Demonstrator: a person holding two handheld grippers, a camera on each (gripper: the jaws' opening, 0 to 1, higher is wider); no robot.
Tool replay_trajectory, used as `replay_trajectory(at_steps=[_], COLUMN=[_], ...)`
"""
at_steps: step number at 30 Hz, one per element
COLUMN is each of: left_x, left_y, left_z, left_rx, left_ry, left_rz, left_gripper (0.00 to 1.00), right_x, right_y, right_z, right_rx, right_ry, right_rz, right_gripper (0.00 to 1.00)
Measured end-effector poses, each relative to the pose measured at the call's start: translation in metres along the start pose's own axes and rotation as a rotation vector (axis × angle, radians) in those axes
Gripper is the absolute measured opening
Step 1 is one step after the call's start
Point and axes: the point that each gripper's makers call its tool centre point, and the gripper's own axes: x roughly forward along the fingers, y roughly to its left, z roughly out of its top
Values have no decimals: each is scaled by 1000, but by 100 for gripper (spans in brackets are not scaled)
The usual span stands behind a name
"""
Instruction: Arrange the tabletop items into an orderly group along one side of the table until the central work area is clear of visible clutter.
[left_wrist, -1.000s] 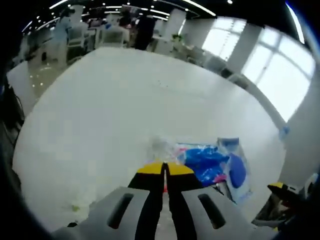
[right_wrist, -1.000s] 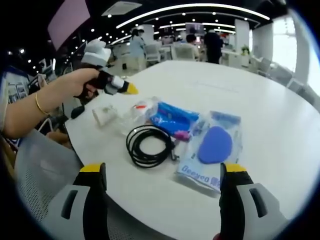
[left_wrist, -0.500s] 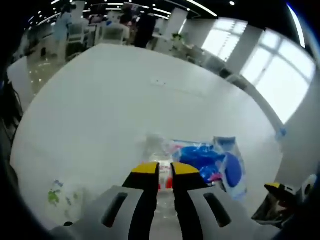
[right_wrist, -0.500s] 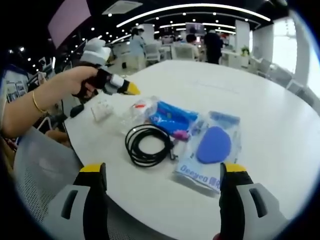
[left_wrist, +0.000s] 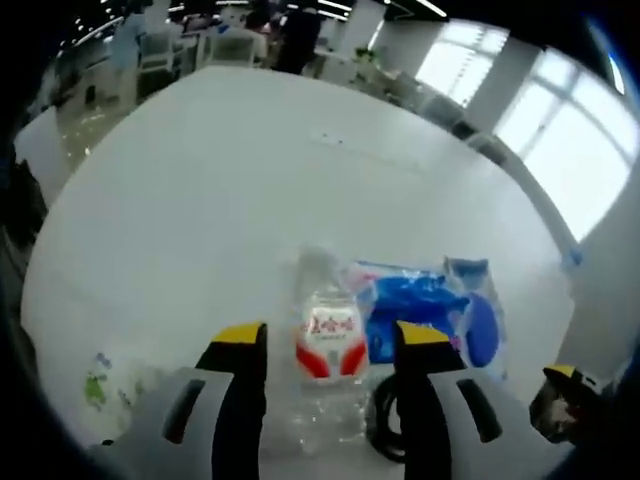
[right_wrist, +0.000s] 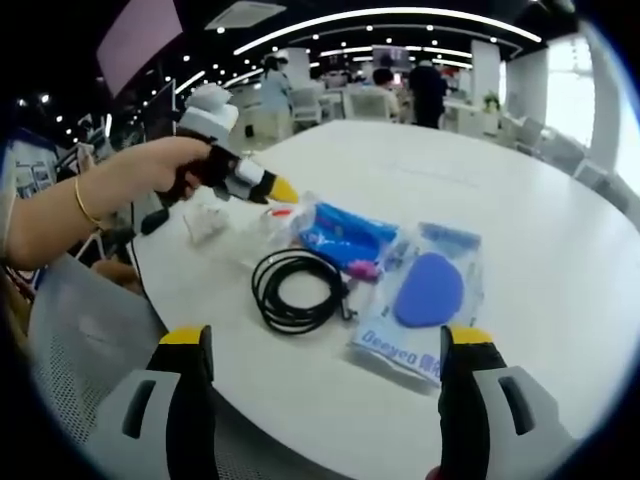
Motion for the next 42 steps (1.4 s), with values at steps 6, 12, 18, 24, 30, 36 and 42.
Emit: replay_trajectory(at_steps=[6,12,18,24,30,36,42], left_x=[9,17,25,28,25,22,22], left_y=[4,4,2,3,7,11,10], left_z=[-5,-6,-9,-8,-8,-11,-12], left_rx=[7,8,-4,-1,41,75,129], left_ry=[21,39,66,94,133,173,193], left_rz=[31,28,23,18,21,10,12], left_gripper=[41,38,37,37,37,36,36], right_x=[0,0,0,1,1,1,1], right_y=[0,0,0,0,1,1,1], right_z=[0,1,1,1,1,0,-1], right_rx=[3,5,8,7,2,-2,-7], right_ry=[-2,-2,-6,-6,-3,4,8], right_rz=[2,4,3,4,4,3,2], right_gripper=[93,93,93,93,93,93,93])
